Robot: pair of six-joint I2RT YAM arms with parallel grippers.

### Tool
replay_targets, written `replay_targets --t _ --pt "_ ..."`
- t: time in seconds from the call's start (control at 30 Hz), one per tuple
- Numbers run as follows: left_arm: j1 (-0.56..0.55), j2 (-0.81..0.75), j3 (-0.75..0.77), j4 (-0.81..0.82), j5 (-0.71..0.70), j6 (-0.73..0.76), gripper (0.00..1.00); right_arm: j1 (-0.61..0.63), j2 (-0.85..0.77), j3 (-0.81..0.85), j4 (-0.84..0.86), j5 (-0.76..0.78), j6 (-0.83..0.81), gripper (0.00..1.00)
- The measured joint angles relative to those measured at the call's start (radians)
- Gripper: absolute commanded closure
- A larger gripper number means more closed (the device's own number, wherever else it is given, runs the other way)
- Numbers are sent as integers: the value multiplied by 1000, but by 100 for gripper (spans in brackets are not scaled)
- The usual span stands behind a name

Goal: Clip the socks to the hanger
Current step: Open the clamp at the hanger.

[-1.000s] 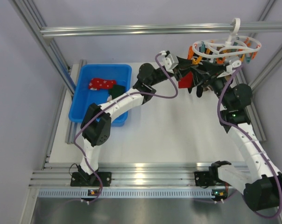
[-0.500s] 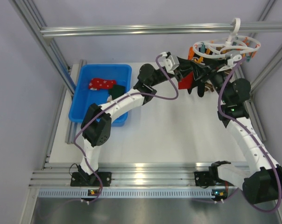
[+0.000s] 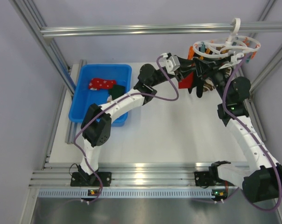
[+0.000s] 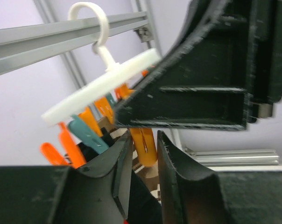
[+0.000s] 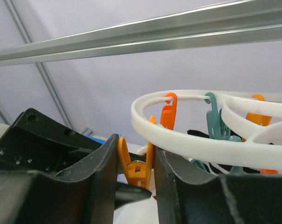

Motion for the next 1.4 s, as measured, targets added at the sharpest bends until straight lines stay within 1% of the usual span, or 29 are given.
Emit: replay_targets --t 0.03,0.07,0.1,0.17,0.2,0.3,0.4,0.57,0.67,0.73,0.83,1.0,1.17,1.4 --pt "0 -2 -1 0 8 3 64 0 0 4 -3 1 9 86" --pt "-1 -5 -4 -1 20 4 57 -1 2 10 -4 7 15 88" --pt "-3 -10 -12 -5 37 6 55 -2 2 15 -5 12 20 92" --pt "-11 -33 -41 -21 64 7 48 -4 3 27 -11 19 37 96" --pt "-14 -46 -55 -34 72 9 47 -7 3 31 -18 18 47 99" --pt "-17 -107 -115 -93 98 6 42 -15 3 32 -26 16 82 100" --pt "-8 -204 -200 -160 124 -13 36 -23 4 43 -46 13 114 100" --pt "47 -397 -324 -290 117 -52 35 -35 4 59 -79 2 184 100" --pt "78 -468 -345 -333 93 -68 36 -43 5 63 -87 -10 236 100" --pt "85 -481 -341 -332 78 -85 39 -47 6 63 -87 -15 274 100" --pt "74 -442 -286 -336 40 -132 42 -51 13 64 -86 -18 332 100" --pt "37 -303 -142 -339 -42 -163 44 -53 28 72 -87 -24 392 100" --pt "0 -217 -89 -375 -74 -155 46 -53 33 90 -103 -26 410 100" --pt "-15 -177 -51 -402 -103 -152 46 -53 38 96 -109 -30 420 100"
